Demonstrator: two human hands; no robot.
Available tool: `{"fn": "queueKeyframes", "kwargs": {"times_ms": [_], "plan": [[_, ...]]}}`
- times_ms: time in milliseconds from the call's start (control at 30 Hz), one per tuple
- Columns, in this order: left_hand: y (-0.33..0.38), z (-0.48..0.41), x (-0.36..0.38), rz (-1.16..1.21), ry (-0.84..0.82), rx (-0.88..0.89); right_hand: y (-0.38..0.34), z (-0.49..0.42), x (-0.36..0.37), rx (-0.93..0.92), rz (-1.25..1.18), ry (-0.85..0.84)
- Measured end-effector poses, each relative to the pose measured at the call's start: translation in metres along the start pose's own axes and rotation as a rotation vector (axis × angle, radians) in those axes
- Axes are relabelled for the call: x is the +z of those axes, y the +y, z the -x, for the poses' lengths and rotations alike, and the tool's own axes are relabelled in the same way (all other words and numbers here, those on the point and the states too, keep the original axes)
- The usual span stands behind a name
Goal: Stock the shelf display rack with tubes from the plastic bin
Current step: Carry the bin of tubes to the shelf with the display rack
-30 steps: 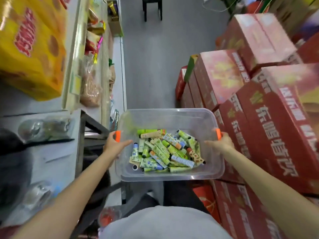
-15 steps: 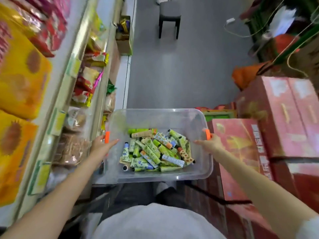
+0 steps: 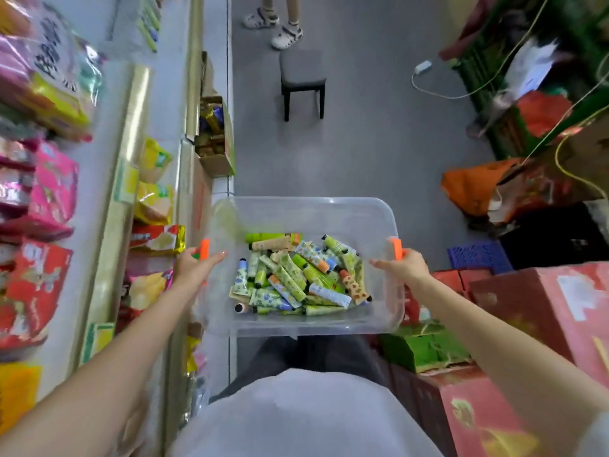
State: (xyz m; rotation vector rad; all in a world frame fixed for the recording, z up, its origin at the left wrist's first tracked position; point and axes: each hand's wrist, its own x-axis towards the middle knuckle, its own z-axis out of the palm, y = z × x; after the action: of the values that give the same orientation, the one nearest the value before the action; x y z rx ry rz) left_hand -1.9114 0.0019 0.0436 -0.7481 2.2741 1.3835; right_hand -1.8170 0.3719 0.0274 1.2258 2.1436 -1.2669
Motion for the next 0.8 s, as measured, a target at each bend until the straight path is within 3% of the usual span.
{"fn": "queueKeyframes", "kwargs": {"times_ms": [167, 400, 800], "plan": [[0.099, -0.099, 0.033, 0.024, -0.014, -0.01, -0.098, -0.098, -0.018, -0.003, -0.058, -0.001], [0.205, -0.234, 0.089, 0.248, 0.071, -0.189, -0.25, -0.259, -0.044, 0.042, -0.086, -0.082], [0.399, -0.416, 0.151, 0.414, 0.189, -0.302, -0.556, -0.483, -0.082, -0.142, -0.015, -0.093]]}}
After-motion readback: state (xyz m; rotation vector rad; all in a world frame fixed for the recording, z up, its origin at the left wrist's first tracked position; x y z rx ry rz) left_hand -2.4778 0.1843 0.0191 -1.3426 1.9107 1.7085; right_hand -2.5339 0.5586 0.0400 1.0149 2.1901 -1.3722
